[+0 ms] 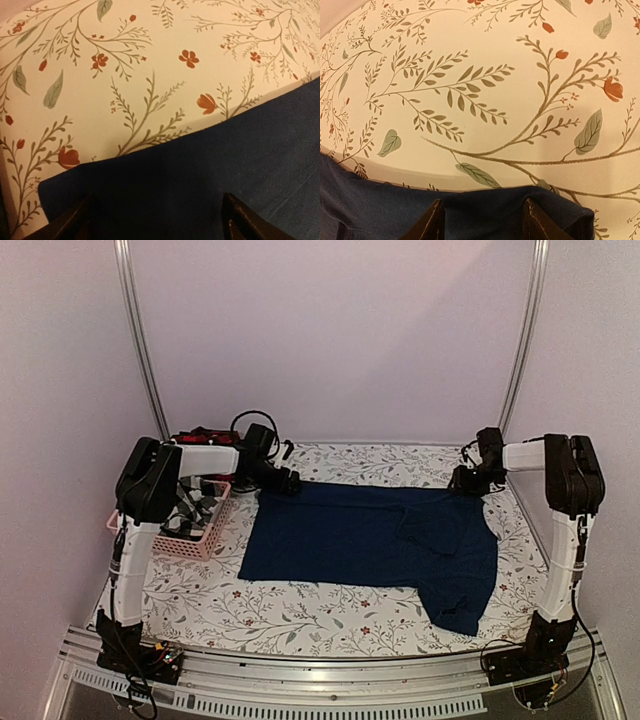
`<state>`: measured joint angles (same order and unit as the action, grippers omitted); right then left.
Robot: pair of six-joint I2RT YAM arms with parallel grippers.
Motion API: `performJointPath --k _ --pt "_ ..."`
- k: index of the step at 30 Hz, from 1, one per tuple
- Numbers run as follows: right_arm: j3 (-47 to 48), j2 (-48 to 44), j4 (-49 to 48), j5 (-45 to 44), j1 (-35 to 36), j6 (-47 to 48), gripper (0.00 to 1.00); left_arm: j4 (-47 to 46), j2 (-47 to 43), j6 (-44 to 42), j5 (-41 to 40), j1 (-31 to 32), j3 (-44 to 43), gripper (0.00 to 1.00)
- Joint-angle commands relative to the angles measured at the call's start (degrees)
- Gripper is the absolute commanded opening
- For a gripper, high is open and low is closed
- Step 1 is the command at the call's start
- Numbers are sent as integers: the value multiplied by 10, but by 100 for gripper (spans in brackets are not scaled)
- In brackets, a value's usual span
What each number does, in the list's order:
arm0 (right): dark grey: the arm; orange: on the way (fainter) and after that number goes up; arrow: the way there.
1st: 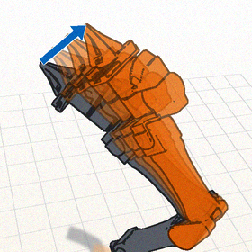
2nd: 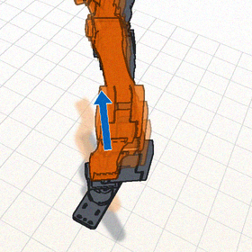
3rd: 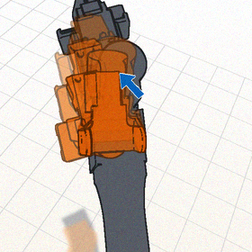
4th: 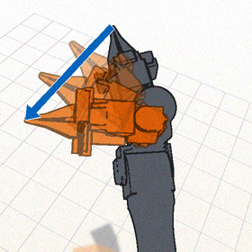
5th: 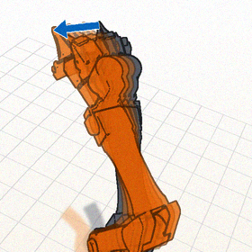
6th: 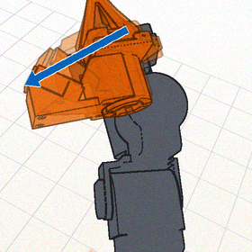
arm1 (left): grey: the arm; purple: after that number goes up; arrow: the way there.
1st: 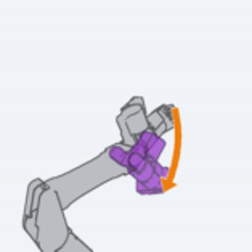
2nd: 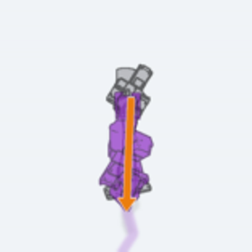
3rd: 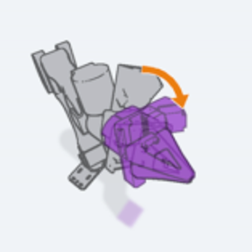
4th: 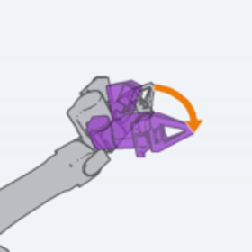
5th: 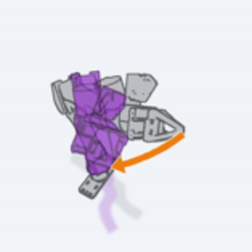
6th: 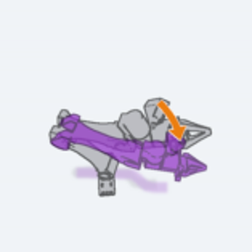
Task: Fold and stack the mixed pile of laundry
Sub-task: Move the 1/3-folded T-shirt to the center of the board.
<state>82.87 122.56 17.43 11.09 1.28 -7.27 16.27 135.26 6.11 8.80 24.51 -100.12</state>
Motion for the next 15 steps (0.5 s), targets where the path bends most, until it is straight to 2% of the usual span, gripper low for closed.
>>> performJointPath --k 1,5,9,13,15 --pt "65 62 53 -36 2 30 52 98 69 5 -86 -10 -63 86" --pt "156 114 92 -34 3 40 51 129 110 13 -116 -30 -133 86" --pt "288 181 144 -38 5 49 51 144 139 12 -117 -49 -190 86" --pt "436 251 193 -31 6 55 53 113 133 1 -97 -55 -212 99" --pt "426 239 193 -8 6 52 57 89 100 -10 -80 -48 -200 100"
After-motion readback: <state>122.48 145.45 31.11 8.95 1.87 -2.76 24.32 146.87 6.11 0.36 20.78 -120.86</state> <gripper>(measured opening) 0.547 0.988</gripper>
